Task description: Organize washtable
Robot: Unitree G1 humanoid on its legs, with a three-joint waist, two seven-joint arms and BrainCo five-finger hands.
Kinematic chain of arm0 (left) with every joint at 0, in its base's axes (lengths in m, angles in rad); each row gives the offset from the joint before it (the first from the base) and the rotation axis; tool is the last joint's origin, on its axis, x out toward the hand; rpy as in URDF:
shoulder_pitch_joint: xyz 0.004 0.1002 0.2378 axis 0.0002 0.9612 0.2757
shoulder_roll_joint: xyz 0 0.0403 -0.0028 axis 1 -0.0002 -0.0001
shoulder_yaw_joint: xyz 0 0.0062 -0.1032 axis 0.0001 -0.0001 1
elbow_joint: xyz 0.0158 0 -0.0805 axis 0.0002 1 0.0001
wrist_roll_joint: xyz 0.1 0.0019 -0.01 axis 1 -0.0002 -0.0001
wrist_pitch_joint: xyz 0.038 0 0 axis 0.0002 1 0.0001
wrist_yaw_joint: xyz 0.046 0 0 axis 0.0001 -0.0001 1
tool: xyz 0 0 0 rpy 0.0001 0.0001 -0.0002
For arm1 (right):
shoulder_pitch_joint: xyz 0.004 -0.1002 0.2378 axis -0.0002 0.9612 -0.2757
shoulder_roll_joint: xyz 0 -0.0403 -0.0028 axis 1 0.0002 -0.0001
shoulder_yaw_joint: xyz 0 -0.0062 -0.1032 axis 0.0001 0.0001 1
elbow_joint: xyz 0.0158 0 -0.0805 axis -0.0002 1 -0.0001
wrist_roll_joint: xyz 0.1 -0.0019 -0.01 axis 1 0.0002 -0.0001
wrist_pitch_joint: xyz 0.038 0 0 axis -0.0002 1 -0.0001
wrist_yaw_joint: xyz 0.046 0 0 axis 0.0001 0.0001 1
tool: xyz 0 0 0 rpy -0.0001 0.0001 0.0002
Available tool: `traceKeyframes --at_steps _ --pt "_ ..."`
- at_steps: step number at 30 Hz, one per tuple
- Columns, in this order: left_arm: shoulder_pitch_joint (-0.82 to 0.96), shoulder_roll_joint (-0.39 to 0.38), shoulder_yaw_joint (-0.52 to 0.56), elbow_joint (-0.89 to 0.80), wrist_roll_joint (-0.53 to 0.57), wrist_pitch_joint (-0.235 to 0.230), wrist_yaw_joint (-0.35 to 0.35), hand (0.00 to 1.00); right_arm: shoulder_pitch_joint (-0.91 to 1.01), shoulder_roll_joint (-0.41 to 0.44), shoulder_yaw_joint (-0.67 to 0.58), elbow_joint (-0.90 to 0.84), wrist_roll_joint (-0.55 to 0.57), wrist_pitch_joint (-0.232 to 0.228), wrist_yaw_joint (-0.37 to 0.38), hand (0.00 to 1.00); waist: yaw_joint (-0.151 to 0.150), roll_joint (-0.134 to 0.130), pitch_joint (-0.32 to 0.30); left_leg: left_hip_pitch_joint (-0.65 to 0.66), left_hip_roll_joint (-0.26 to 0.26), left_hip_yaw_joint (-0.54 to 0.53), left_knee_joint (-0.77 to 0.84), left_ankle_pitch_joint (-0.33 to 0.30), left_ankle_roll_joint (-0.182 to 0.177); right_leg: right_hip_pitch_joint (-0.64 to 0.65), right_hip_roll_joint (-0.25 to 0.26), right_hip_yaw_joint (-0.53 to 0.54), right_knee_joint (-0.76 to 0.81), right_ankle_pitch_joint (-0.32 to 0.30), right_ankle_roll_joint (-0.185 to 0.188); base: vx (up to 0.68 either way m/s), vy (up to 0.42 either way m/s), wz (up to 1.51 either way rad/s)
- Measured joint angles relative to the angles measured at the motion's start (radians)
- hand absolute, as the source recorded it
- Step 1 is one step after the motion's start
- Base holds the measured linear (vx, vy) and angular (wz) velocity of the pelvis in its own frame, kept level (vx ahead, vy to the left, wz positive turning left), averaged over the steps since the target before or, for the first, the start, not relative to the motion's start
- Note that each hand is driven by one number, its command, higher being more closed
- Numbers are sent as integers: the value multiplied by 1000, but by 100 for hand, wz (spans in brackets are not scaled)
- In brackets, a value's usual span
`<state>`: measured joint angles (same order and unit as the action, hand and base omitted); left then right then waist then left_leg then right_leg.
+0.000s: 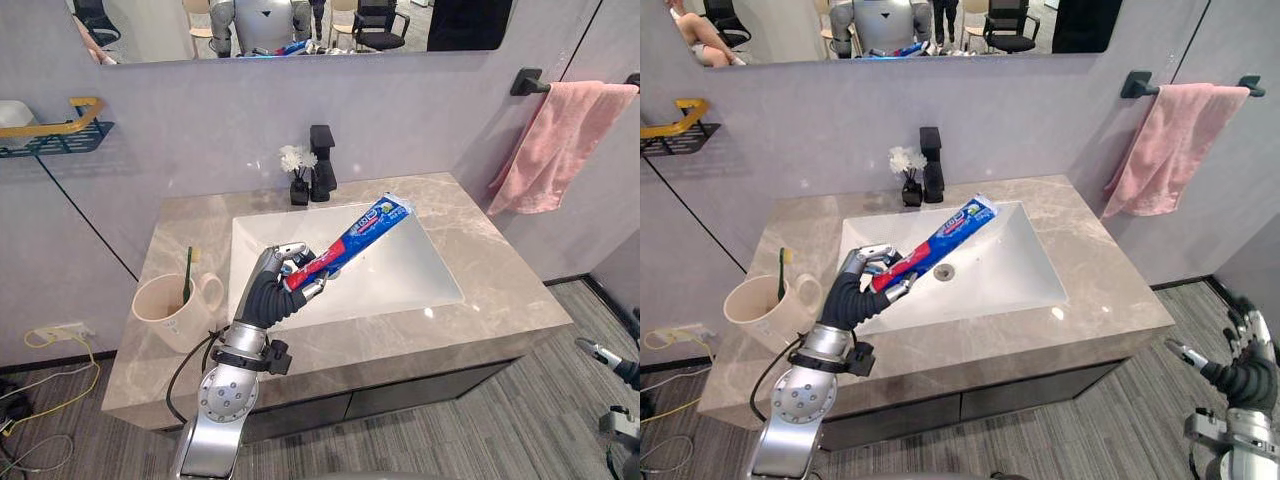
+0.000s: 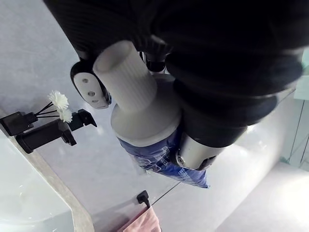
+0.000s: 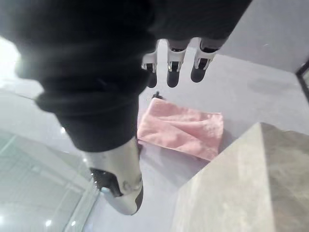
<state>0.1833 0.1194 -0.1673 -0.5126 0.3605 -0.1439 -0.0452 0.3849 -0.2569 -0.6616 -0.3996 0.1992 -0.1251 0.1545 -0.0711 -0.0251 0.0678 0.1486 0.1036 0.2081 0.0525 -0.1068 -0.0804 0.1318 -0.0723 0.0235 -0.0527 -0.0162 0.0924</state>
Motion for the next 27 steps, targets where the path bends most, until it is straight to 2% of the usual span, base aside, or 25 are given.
traceKeyframes --at_steps 5,11,13,17,27 --pt "0 0 -24 0 -29 -2 1 100 -128 -124 131 -38 33 -56 4 0 6 9 -26 -15 0 -7 3 0 0 -9 0 -6 1 1 1 2 -7 3" --pt "-3 1 -78 0 -46 -20 2 100 -240 -147 328 -39 85 -66 26 0 31 9 -26 -31 -1 -29 22 -1 2 -10 -3 -27 13 1 1 -20 -8 11" --pt "-5 1 -91 0 -46 -20 5 100 -268 -145 406 -39 104 -66 27 0 34 9 -26 -35 -6 -47 26 0 3 -3 -8 -46 14 1 1 -42 -4 21" --pt "-7 2 -115 0 -46 -21 14 100 -297 -138 481 -36 148 -66 27 0 38 10 -27 -37 -13 -63 26 3 7 4 -14 -62 13 0 2 -34 -2 14" --pt "-61 0 -149 0 -46 -21 71 100 -348 7 627 26 284 -65 16 0 53 10 -28 -49 -19 -85 17 16 12 6 -18 -87 3 1 1 -5 -10 6"
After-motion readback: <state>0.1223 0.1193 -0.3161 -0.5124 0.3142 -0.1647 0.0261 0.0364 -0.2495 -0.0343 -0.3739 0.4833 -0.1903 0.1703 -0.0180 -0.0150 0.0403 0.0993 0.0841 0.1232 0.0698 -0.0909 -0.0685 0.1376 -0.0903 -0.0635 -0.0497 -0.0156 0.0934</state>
